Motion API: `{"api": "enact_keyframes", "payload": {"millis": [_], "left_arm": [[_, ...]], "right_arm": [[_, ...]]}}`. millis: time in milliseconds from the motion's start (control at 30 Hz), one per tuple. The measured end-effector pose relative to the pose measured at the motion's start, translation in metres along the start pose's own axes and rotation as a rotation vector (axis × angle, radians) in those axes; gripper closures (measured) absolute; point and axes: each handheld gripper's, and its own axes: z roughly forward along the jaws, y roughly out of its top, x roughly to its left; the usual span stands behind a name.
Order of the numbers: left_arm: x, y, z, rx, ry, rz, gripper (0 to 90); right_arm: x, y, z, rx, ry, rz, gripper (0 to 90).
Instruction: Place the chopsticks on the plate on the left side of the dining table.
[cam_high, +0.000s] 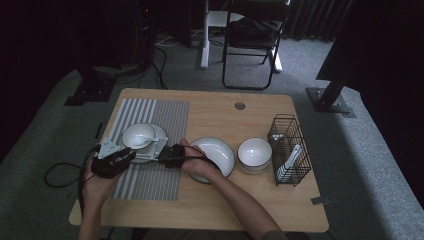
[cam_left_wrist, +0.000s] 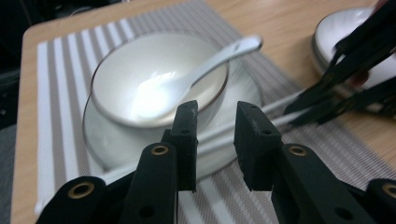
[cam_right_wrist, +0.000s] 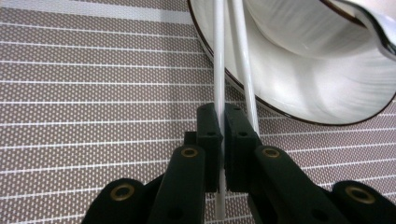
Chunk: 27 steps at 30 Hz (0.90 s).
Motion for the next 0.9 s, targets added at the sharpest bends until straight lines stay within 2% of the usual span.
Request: {"api": "enact_keyframes", "payload": {"millis": [200, 333, 567, 733, 900], "left_arm": [[0.005, -0.022, -0.004, 0.015, 0.011, -0.055, 71.0], [0.003, -0.029, 0.001, 0.042, 0.0, -0.06, 71.8], [-0.001, -0.031, 0.016, 0.074, -0.006, -0.051, 72.9], [0.0, -0.03, 0.021, 0.065, -0.008, -0.072, 73.7], [-0.001, -0.026, 0.027, 0.061, -0.017, -0.068, 74.1]], "right_arm": [[0.001, 0.001, 0.001, -0.003, 0.0, -0.015, 86.5], [0.001, 0.003, 0.001, 0.001, -0.002, -0.019, 86.4], [0.001, 0.005, 0.003, 0.0, -0.001, -0.015, 86.2], [0.0, 0.005, 0.005, -0.002, -0.005, -0.004, 85.9], [-0.001, 0.005, 0.005, -0.01, -0.004, 0.004, 85.2]]}}
